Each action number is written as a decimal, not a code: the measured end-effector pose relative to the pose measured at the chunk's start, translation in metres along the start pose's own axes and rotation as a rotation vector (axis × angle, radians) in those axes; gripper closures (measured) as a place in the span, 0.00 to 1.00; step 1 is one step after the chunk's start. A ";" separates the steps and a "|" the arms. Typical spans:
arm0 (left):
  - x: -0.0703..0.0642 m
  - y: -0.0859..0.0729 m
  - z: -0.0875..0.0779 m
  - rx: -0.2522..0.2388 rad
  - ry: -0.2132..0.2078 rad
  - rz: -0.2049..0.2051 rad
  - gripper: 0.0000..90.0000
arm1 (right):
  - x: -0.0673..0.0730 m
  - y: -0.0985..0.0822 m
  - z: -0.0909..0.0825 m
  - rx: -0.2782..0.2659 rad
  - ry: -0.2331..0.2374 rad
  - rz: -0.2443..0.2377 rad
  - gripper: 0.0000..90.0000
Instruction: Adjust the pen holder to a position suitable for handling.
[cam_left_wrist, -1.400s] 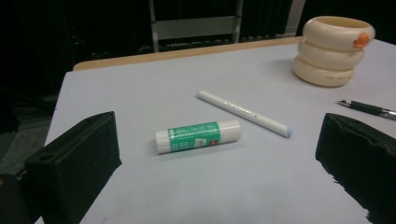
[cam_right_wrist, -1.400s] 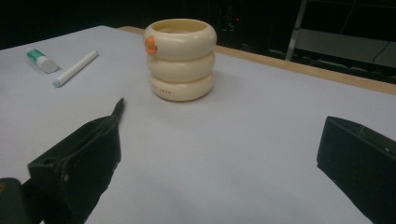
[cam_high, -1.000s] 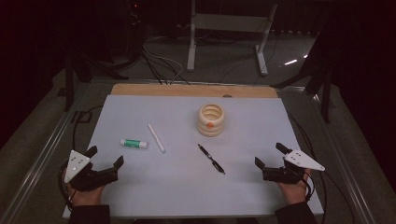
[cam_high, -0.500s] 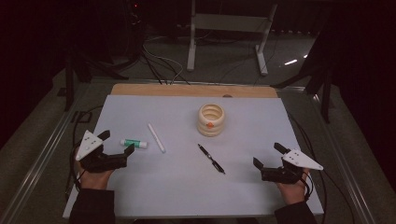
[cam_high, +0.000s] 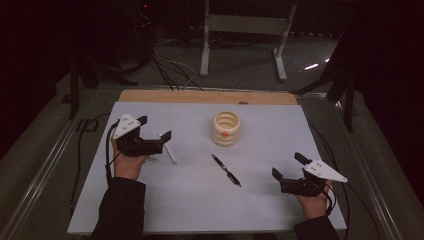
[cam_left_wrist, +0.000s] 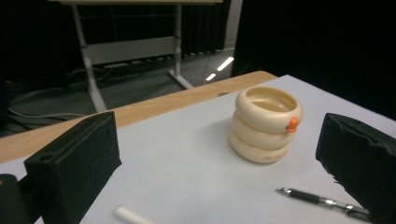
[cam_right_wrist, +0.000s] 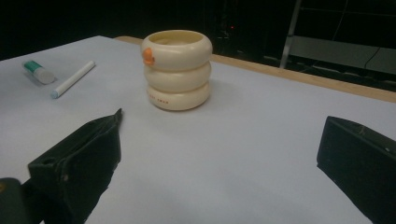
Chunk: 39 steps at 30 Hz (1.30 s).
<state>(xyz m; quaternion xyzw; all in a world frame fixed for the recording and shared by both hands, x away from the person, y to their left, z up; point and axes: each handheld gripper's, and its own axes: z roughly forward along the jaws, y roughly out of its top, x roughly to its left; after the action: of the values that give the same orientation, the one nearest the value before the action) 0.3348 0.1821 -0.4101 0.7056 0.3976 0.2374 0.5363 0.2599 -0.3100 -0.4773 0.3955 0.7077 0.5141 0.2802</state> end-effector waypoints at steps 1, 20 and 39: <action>0.000 0.000 0.005 0.008 -0.002 -0.007 0.00 | 0.000 0.000 0.000 0.000 0.000 0.001 0.00; -0.005 0.014 0.064 0.077 -0.005 -0.016 0.01 | 0.001 0.001 0.002 -0.002 -0.013 -0.010 0.00; -0.027 0.024 0.114 0.139 -0.029 0.006 0.03 | 0.002 0.003 0.010 -0.006 0.009 -0.021 0.00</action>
<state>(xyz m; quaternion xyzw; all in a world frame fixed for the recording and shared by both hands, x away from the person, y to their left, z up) 0.4132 0.0924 -0.4201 0.7456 0.4032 0.2005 0.4912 0.2680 -0.3029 -0.4775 0.3847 0.7116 0.5150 0.2835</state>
